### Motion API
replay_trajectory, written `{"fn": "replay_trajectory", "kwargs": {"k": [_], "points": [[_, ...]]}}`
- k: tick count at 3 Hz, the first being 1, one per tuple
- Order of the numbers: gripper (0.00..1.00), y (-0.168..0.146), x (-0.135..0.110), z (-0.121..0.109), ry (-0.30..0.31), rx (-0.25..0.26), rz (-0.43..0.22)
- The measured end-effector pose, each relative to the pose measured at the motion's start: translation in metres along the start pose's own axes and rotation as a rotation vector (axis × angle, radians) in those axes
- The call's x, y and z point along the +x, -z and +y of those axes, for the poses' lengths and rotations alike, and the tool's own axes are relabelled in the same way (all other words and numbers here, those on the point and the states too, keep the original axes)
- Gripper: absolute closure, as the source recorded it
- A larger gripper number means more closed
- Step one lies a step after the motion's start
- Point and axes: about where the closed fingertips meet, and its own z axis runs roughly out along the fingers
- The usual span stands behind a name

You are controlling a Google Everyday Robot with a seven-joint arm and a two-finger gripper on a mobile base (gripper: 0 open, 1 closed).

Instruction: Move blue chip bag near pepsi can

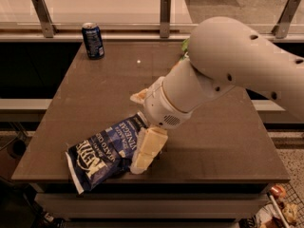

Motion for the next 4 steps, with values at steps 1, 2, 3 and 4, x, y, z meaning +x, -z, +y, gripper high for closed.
{"fn": "replay_trajectory", "kwargs": {"k": [1,2,3,4], "points": [[0.0,-0.021,-0.008,0.009,0.011,-0.031,-0.024],[0.0,-0.048,-0.003,0.016,0.005,-0.068,-0.052],[0.17,-0.049,-0.003,0.017,0.008,-0.068,-0.051],[0.42,-0.049,-0.005,0.018,0.011,-0.069,-0.05]]}}
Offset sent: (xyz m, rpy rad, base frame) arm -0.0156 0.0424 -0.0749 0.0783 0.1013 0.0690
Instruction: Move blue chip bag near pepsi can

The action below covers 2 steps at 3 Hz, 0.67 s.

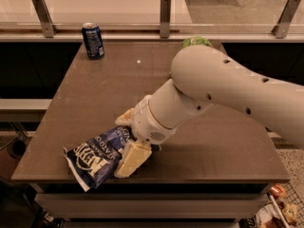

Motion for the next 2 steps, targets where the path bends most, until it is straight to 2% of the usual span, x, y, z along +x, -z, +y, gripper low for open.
{"fn": "replay_trajectory", "kwargs": {"k": [2], "points": [[0.88,0.0003,-0.0024,0.0013,0.005,-0.001,0.002]]}}
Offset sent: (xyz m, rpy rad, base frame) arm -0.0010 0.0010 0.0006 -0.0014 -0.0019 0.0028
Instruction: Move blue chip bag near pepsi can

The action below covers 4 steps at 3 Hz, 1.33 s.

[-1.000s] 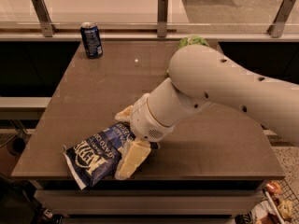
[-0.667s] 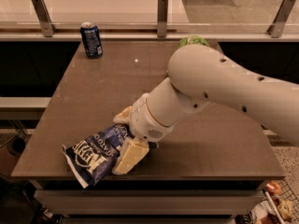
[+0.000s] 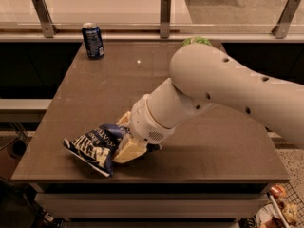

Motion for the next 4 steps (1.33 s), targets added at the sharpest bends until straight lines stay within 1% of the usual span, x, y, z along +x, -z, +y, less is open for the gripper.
{"fn": "replay_trajectory", "kwargs": {"k": [1,2,3,4], "points": [[1.0,0.001,-0.001,0.0,0.0,0.0,0.0],[1.0,0.001,-0.001,0.0,0.0,0.0,0.0],[1.0,0.02,0.003,-0.021,-0.005,0.037,0.016],[1.0,0.05,0.009,-0.056,-0.011,0.121,0.034]]}}
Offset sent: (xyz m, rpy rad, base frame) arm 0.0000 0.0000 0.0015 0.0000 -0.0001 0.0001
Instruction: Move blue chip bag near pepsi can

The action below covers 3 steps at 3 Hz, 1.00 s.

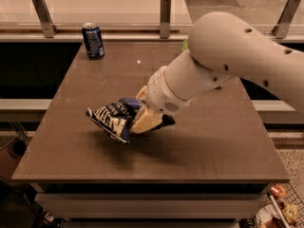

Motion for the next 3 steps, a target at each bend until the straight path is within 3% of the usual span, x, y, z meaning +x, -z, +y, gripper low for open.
{"fn": "replay_trajectory", "kwargs": {"k": [3], "points": [[1.0,0.07,-0.01,-0.145,0.08,0.332,0.023]]}}
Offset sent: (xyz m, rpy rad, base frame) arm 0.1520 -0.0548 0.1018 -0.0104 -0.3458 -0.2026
